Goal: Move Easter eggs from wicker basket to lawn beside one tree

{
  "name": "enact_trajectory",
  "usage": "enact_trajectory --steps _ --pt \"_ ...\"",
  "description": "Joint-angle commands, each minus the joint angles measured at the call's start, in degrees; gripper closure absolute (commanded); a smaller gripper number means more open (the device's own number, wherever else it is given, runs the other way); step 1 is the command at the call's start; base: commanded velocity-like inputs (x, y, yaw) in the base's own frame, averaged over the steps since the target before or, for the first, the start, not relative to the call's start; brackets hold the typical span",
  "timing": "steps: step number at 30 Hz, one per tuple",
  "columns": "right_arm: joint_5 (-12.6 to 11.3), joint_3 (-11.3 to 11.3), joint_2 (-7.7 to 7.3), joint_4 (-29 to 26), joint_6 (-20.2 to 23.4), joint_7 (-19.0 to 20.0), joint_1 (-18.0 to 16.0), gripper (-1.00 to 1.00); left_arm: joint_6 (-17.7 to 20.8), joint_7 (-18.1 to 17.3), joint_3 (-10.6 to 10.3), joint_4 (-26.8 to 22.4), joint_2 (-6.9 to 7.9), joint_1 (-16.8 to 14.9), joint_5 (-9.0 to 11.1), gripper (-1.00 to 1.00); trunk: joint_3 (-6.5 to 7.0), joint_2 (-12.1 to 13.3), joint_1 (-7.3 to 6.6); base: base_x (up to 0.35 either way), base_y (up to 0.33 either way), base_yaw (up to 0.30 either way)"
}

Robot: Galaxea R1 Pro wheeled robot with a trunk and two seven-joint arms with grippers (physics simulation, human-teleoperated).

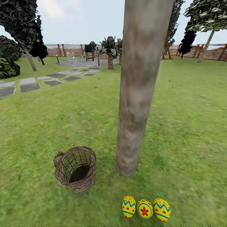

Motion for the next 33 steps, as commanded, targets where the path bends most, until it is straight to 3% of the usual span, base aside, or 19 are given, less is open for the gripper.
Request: enact_trajectory --steps 1,10,24,30,33 --pt "-0.25 -0.21 0.02 0.36 -0.25 -0.04 -0.05 -1.0 0.36 -0.13 -0.4 0.26 0.03 -0.01 0.6 -1.0 0.05 0.39 -0.23 0.0 0.0 0.0" --pt "-0.29 -0.21 0.12 2.1 -0.01 -0.12 0.37 -1.0 0.35 -0.13 -0.41 1.49 0.2 -0.01 0.68 -1.0 0.83 4.0 -2.21 0.0 0.0 0.0" --pt "-0.4 -0.17 0.2 2.38 0.45 -0.03 4.27 -1.0 0.56 -0.21 -0.34 7.15 -0.12 0.04 0.85 -1.0 2.13 9.62 -5.28 0.0 0.0 0.0" --pt "-0.3 -0.21 0.11 1.77 -0.18 0.12 4.47 -1.0 0.55 -0.21 -0.33 7.51 -0.36 1.79 0.85 -1.0 3.14 12.03 -6.6 0.0 0.0 0.0" --pt "-0.2 -0.21 -0.03 1.58 -0.24 0.13 4.48 -1.0 0.53 -0.21 -0.32 7.5 -0.41 2.56 0.86 -1.0 3.13 12.03 -6.6 0.0 0.0 0.0"
